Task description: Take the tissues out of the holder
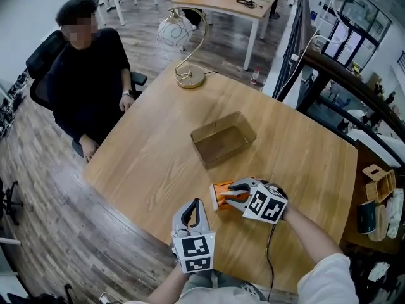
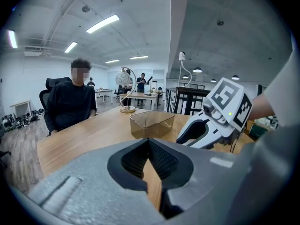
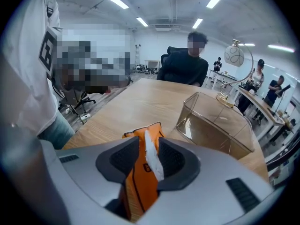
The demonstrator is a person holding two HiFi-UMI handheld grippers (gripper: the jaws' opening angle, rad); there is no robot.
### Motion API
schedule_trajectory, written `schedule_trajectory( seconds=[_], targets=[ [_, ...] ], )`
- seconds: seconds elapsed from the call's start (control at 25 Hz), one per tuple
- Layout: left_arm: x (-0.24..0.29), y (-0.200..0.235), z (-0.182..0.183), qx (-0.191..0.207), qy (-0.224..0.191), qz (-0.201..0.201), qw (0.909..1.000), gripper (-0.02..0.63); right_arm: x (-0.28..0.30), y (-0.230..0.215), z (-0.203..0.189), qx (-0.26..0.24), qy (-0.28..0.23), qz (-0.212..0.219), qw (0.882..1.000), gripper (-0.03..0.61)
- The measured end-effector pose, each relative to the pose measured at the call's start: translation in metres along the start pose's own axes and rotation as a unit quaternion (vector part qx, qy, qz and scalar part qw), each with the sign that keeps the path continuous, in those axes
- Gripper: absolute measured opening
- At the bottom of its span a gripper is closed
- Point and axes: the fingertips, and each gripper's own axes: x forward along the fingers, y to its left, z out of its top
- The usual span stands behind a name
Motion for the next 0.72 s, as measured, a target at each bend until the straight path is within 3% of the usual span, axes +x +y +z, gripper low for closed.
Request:
schedule_trajectory(
  seconds=[0.12, 0.28, 0.48, 0.72],
  targets=[
    [-0.001, 0.000, 0.004, 0.003, -0.003, 0.001, 1.0000, 0.006, -0.011, -0.008, 0.008, 0.021, -0.027, -0.020, 0.999, 0.115],
    [-0.003, -0.002, 0.012, 0.003, -0.009, 0.000, 1.0000, 0.006, -0.040, -0.030, 0.022, 0.085, -0.094, -0.091, 0.988, 0.112],
    [-0.010, -0.009, 0.026, 0.005, -0.018, -0.006, 0.9998, 0.006, -0.082, -0.038, 0.026, 0.166, -0.160, -0.165, 0.959, 0.053],
    [-0.014, -0.018, 0.046, 0.007, -0.039, -0.014, 0.9991, 0.006, -0.119, -0.033, 0.013, 0.247, -0.201, -0.249, 0.915, 0.026]
  ],
)
